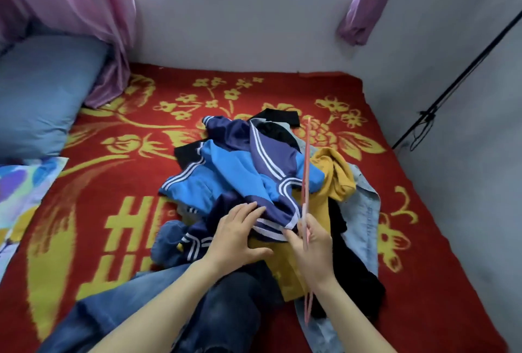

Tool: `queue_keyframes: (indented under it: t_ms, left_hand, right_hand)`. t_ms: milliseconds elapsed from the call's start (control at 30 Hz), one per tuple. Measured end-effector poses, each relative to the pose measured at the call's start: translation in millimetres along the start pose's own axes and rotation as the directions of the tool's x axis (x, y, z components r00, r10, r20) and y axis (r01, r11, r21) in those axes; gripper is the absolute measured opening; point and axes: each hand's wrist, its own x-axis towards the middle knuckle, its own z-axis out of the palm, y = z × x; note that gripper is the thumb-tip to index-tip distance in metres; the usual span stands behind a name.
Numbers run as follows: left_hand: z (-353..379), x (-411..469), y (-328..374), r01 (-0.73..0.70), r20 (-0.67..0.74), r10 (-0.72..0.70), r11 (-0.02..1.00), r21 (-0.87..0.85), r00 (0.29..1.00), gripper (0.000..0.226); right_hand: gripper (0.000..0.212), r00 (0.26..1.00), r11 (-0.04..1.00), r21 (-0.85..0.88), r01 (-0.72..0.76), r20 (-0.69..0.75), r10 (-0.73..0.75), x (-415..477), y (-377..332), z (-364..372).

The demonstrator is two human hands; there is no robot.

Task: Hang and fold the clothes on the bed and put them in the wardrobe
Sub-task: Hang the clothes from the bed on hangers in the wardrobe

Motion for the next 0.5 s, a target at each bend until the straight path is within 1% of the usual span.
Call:
queue_keyframes:
  t_ms: [33, 67, 133, 167, 200, 233, 267, 333, 400, 433, 467, 500]
  left_hand:
    - [-7.0, -7.7, 0.8, -0.077, -0.041, 0.077, 0.997, 0.011, 0.996, 0.082]
    - [-11.2, -13.2, 0.5, -0.142, -0.119, 0.144, 0.99, 0.022, 0.982, 0.076]
    - [-25.0, -28.5, -2.2, -0.22, -0.287, 0.218, 0.975, 0.024, 0.933, 0.051]
    - [-31.9, -33.8, -3.4, -0.259, -0.337, 0.251, 0.966, 0.024, 0.907, 0.036]
    - [-39.3, -39.1, -5.3, -0.299, -0.364, 0.288, 0.954, 0.027, 0.886, 0.022]
    - [-47.4, -44.2, -7.1, -0.332, -0.367, 0.318, 0.943, 0.025, 0.874, 0.013]
    - [-55.2, -49.3, -8.6, -0.343, -0.368, 0.327, 0.939, 0.021, 0.871, 0.014]
    - [-71.5, -58.6, -10.8, -0.317, -0.361, 0.299, 0.948, 0.01, 0.883, 0.026]
    - [-87.8, -66.9, -12.5, -0.262, -0.365, 0.24, 0.965, -0.012, 0.9, 0.023]
    - [-96.8, -72.2, -14.4, -0.233, -0.366, 0.207, 0.972, -0.03, 0.908, 0.016]
    - [-106.1, -76.7, -16.7, -0.213, -0.36, 0.179, 0.975, -0.059, 0.916, 0.011]
    - [-115.5, -80.7, -19.3, -0.197, -0.346, 0.154, 0.976, -0.092, 0.926, 0.011]
  right_hand:
    - [0.042, 1.0, 1.0, 0.017, 0.019, -0.002, -0.019, -9.6, -13.3, 3.5]
    - [0.046, 0.999, 0.999, 0.026, 0.04, -0.007, -0.04, -16.8, -22.5, 6.4]
    - [0.053, 0.997, 0.997, 0.025, 0.076, -0.019, -0.076, -33.7, -41.1, 12.1]
    - [0.054, 0.996, 0.996, 0.033, 0.083, -0.015, -0.083, -38.8, -46.4, 14.2]
    - [0.054, 0.997, 0.996, 0.038, 0.077, -0.007, -0.077, -43.2, -51.8, 16.4]
    - [0.054, 0.998, 0.997, 0.044, 0.063, 0.004, -0.063, -46.4, -57.7, 18.5]
    - [0.054, 0.999, 0.997, 0.067, 0.045, 0.016, -0.046, -48.5, -63.6, 20.3]
    - [0.051, 0.999, 0.979, 0.203, -0.006, 0.041, -0.003, -50.9, -73.5, 22.1]
    - [0.044, 0.997, 0.937, 0.34, -0.074, 0.058, 0.058, -48.6, -73.1, 20.3]
    - [0.043, 0.993, 0.928, 0.353, -0.119, 0.069, 0.101, -46.3, -70.3, 19.3]
    - [0.044, 0.986, 0.931, 0.326, -0.165, 0.083, 0.146, -43.2, -65.1, 18.4]
    - [0.044, 0.979, 0.941, 0.273, -0.2, 0.096, 0.18, -40.4, -58.4, 18.5]
